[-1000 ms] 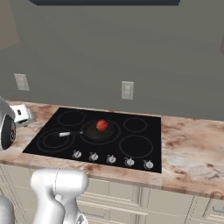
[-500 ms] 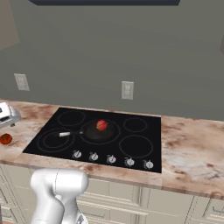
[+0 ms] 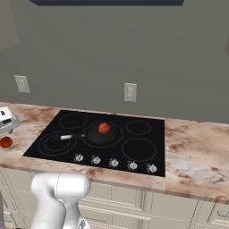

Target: Place the pan on the center burner on the stove. Then place the tomato and the onion in the pan and turn on the center burner.

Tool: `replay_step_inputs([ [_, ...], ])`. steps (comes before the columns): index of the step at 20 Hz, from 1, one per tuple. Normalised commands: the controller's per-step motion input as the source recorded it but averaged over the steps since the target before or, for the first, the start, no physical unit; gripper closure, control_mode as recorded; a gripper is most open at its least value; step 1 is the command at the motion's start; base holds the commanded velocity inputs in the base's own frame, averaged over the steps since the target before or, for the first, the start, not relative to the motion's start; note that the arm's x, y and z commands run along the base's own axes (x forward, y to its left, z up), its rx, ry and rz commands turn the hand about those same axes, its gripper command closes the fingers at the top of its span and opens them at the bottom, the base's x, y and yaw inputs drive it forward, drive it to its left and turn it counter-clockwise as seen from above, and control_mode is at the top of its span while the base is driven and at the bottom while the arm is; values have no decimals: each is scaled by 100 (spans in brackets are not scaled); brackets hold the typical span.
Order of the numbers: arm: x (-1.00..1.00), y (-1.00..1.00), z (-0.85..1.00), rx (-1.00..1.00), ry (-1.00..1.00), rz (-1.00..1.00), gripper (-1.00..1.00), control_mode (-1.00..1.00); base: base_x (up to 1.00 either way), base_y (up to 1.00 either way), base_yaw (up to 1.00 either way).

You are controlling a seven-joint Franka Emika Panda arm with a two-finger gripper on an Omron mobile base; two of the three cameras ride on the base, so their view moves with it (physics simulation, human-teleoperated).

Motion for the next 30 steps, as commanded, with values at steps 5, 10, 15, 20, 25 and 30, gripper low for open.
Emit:
replay_step_inputs([
  [5, 6, 39, -15, -1, 10, 10, -100, -100, 0, 0, 0],
  [10, 6, 37, -10, -6, 6, 0, -100, -100, 0, 0, 0],
  [15, 23, 33, -20, -8, 7, 0, -100, -100, 0, 0, 0],
  [20, 24, 22, -22, -7, 7, 0, -100, -100, 0, 0, 0],
  [25, 20, 18, -25, -8, 5, 0, -100, -100, 0, 0, 0],
  [30, 17, 17, -28, -9, 4, 0, -100, -100, 0, 0, 0],
])
